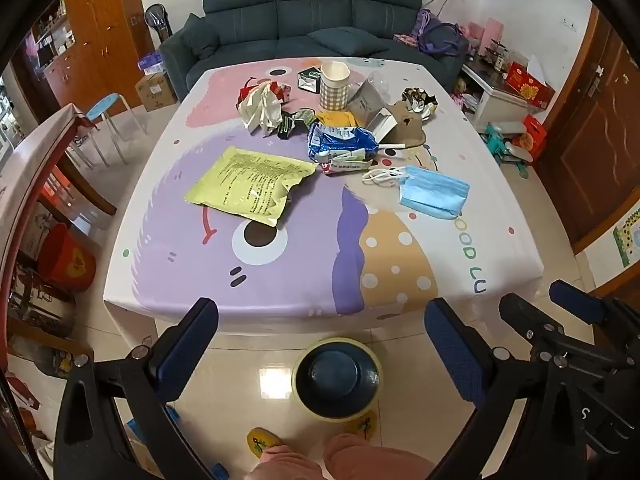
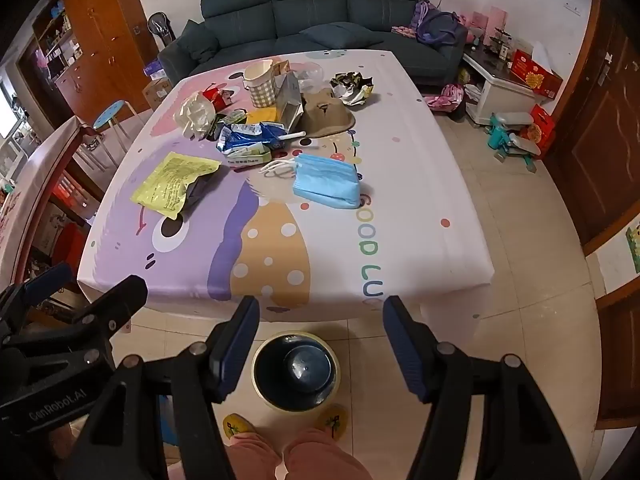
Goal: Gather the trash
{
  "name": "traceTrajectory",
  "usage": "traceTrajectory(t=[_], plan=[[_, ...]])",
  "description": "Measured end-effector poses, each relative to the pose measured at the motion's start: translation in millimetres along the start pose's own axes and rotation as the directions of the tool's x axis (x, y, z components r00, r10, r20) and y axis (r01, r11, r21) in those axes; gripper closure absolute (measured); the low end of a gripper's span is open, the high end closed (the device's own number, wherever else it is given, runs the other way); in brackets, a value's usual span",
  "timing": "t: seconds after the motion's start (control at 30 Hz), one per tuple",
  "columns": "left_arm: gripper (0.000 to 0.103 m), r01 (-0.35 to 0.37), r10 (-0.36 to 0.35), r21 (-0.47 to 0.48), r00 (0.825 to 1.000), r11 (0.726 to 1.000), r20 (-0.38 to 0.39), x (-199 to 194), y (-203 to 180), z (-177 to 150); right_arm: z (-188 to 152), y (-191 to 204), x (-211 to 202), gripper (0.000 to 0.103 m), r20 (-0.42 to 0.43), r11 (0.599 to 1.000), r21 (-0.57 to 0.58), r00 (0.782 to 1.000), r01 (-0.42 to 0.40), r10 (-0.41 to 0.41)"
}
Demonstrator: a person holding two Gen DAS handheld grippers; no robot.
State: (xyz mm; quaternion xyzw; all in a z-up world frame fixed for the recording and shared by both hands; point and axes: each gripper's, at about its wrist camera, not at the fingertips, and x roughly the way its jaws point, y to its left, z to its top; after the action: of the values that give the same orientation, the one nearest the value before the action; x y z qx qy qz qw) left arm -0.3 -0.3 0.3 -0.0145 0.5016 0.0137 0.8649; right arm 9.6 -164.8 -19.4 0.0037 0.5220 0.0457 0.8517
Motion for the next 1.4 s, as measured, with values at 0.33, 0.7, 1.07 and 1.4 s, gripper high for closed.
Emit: traceTrajectory(t=[0.33,0.7,1.07,1.4], plan=[[0.002,0.006,-0.006,-0.020,1.000,1.000,0.000,4.3,-5.6,-4.8,0.5,-1.3,-2.7,0.038,0.004,1.000,-0.011,1.000,-0.007,0.007],[0.003,0.012,-0.012,-0.048,1.000,0.999,0.013,-4.6,6.9,-0.9,3.7,7.4,-4.2,0.038,0.004,0.999,-0.037,1.000,0.006,-0.005],[0.003,-0.004,0.005,-0.056,1.000,0.998,0.014,-4.0,7.8,-1.4,5.2,9.7,-2.9,0.038,0.001,0.999,-0.047,1.000,-0.002,0.002],[0.003,-0.006,0.007,-0.060,1.000,0.998,0.007,-2.8,8.9,-2.9,5.5,11.2,-1.6,0.038,0.000,0.999,-0.048,1.000,0.001,-0.001]])
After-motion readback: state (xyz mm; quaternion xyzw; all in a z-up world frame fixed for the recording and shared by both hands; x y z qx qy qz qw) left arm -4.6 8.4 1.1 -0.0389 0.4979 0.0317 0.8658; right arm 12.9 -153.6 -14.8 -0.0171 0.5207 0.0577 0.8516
